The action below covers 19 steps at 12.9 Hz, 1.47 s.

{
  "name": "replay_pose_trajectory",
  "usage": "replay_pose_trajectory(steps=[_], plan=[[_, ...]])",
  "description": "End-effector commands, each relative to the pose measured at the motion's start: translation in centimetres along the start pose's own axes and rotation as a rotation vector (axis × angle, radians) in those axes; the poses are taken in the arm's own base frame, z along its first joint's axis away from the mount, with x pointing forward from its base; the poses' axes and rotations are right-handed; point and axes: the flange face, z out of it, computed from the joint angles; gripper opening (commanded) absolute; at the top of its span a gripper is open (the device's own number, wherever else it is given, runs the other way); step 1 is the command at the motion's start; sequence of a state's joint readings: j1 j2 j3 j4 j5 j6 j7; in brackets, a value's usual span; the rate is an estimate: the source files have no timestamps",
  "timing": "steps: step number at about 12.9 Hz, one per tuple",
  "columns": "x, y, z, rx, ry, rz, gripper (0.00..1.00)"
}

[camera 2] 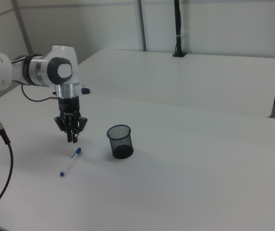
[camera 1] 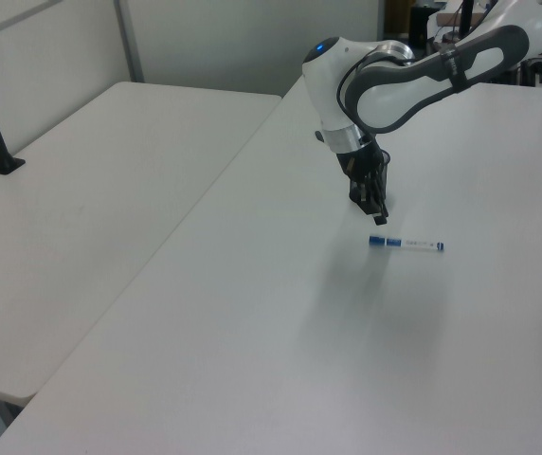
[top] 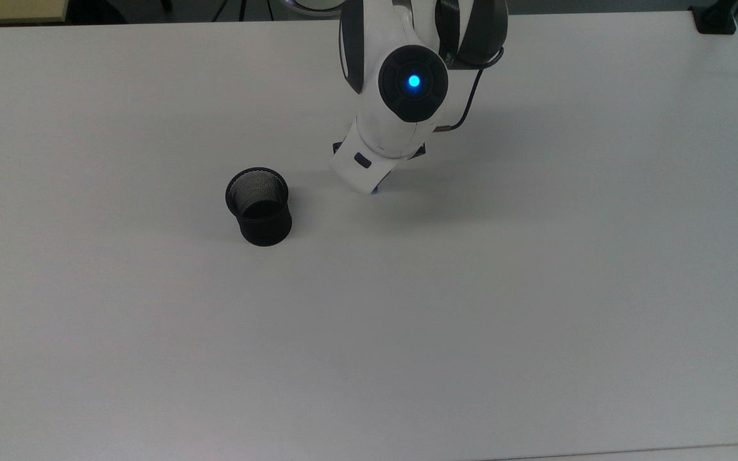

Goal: Remove the marker
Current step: 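Lower the marker onto the table and open the gripper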

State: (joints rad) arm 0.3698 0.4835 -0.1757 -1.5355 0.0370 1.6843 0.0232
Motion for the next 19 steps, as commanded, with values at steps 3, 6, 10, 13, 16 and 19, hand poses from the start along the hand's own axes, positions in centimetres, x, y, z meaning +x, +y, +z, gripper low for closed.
replay_pose_trajectory(steps=[3, 6, 10, 13, 16, 19], plan=[[0.4, 0.1, -0.1, 0.006, 0.03, 0.013, 0.35], [-0.8, 1.4, -3.1, 0.013, 0.078, 0.077, 0.72], [-3.6, 5.2, -8.5, 0.047, 0.16, 0.125, 1.0], [-5.9, 7.2, -11.5, 0.066, 0.211, 0.15, 1.0], [-8.6, 9.1, -13.9, 0.087, 0.25, 0.177, 1.0], [-11.9, 12.8, -16.4, 0.113, 0.274, 0.233, 1.0]])
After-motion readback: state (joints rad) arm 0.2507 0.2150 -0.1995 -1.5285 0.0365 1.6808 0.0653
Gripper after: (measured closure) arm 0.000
